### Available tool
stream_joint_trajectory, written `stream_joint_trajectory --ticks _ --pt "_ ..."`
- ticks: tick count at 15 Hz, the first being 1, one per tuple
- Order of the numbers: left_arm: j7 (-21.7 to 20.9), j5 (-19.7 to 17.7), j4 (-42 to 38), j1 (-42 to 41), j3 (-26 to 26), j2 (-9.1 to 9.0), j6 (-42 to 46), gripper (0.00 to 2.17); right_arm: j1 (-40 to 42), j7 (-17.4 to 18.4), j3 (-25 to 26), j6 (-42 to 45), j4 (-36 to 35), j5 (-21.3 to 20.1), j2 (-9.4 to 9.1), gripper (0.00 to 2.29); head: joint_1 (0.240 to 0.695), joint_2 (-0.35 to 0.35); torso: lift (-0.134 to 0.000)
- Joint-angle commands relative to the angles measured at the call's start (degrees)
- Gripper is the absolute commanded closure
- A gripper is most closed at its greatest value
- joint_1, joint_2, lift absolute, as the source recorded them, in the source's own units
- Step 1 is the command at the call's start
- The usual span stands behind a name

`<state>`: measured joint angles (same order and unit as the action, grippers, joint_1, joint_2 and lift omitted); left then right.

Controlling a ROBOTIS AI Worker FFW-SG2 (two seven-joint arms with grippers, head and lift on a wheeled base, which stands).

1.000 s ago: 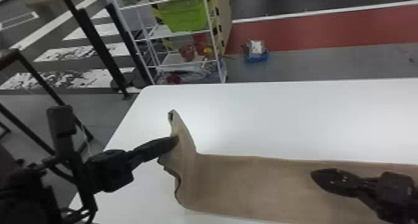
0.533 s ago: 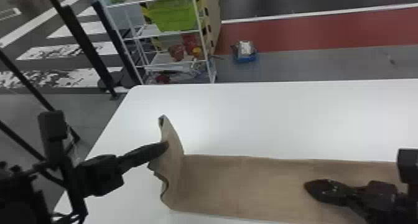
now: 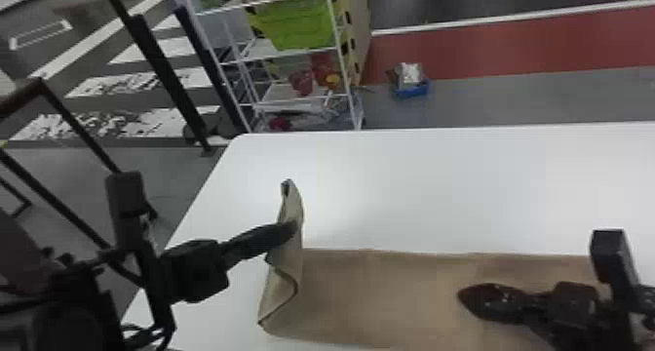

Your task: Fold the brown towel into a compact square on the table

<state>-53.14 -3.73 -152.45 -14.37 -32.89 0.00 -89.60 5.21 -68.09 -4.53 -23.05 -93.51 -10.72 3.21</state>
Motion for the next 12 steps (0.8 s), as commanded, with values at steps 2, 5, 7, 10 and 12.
stream_joint_trajectory --ticks 2,5,7,10,12 --pt "-0.30 -0.14 0.04 -0.30 0.28 -0.15 0.17 1.89 1.12 0.51 1.10 0.58 -1.41 2.19 -0.40 1.29 0.695 0.350 -0.124" --pt "-0.30 -0.75 0.04 -0.39 0.63 -0.15 -0.36 1.89 2.35 0.15 3.39 1.11 -3.96 4.92 -0.40 0.31 0.695 0.349 -0.124" --pt "1.81 -0.84 0.31 -1.36 4.33 -0.15 -0.43 1.89 2.52 0.51 4.79 2.34 -3.87 5.36 -0.40 0.17 0.695 0.328 -0.124" --pt "7.17 -0.93 2.07 -2.50 11.62 -0.15 0.87 1.89 2.52 0.95 6.11 5.68 -2.11 6.24 -0.40 0.17 0.695 0.283 -0.124" --pt "11.13 -1.02 4.00 -2.50 16.28 -0.15 4.74 1.89 2.52 0.95 6.46 6.91 -1.59 6.32 -0.40 0.17 0.695 0.233 -0.124"
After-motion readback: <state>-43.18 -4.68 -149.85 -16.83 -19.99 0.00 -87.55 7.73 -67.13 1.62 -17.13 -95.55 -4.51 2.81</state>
